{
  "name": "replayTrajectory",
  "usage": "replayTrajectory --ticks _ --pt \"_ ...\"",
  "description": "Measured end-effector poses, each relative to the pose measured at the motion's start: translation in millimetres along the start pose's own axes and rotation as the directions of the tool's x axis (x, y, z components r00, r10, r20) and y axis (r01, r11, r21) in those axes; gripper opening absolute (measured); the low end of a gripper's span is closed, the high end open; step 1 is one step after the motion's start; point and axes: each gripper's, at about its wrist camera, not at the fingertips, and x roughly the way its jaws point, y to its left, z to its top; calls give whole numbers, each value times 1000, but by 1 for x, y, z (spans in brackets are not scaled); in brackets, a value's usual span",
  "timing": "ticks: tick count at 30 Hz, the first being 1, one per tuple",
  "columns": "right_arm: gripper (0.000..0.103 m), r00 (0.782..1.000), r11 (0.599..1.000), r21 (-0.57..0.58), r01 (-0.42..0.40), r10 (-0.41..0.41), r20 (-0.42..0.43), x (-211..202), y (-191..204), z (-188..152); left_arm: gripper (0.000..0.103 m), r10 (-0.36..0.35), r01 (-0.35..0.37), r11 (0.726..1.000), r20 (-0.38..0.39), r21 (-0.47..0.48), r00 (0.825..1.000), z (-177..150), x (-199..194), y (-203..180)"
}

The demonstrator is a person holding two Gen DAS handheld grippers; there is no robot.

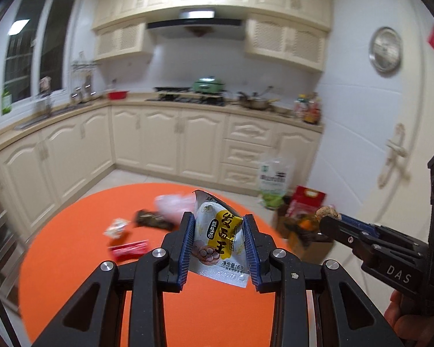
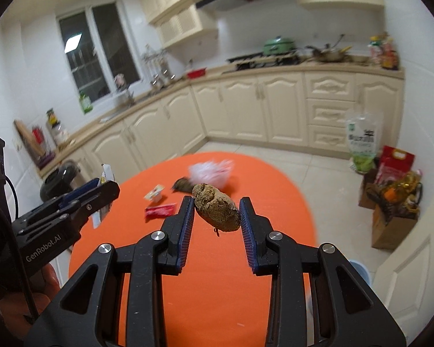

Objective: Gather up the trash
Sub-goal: 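Carry the white snack bag and brown lump with both tools to the blue bin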

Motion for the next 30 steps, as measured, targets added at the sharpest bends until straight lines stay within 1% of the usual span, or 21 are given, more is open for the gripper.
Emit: replayTrajectory --ticks 1,3,5,8,11,14,17,20,25,27,30 --pt "30 1000 1000 12 12 -12 10 -8 -11 1 29 -18 18 1000 -2 6 1000 1 4 -4" --pt "30 998 998 39 49 -50 29 -24 -36 2 29 -68 69 997 -12 21 998 -2 11 -28" --pt "30 995 993 75 86 -89 40 -37 -63 1 29 -100 101 994 -26 36 995 -4 23 -44" --pt "30 989 983 124 137 -144 46 -53 -102 -1 29 -153 157 986 -58 56 986 -10 39 -73" --pt "30 982 967 179 179 -187 31 -60 -140 -7 29 -194 201 977 -99 74 976 -14 60 -100" --pt "30 972 944 240 229 -233 -8 -57 -185 -18 29 -221 236 968 -155 85 963 -22 83 -124" --pt "30 965 918 298 260 -251 -70 -39 -227 -32 29 -238 265 960 -234 92 943 -31 112 -148" --pt "30 959 895 348 281 -248 -137 -18 -266 -51 29 -249 291 953 -329 87 911 -49 142 -170" --pt "30 948 861 410 300 -222 -228 21 -314 -77 29 -231 295 952 -441 82 867 -70 189 -201" --pt "30 945 849 434 302 -207 -252 34 -330 -88 29 -220 290 954 -482 74 848 -78 205 -208" --pt "30 942 830 469 301 -182 -282 54 -352 -102 29 -209 284 957 -523 66 827 -69 236 -221"
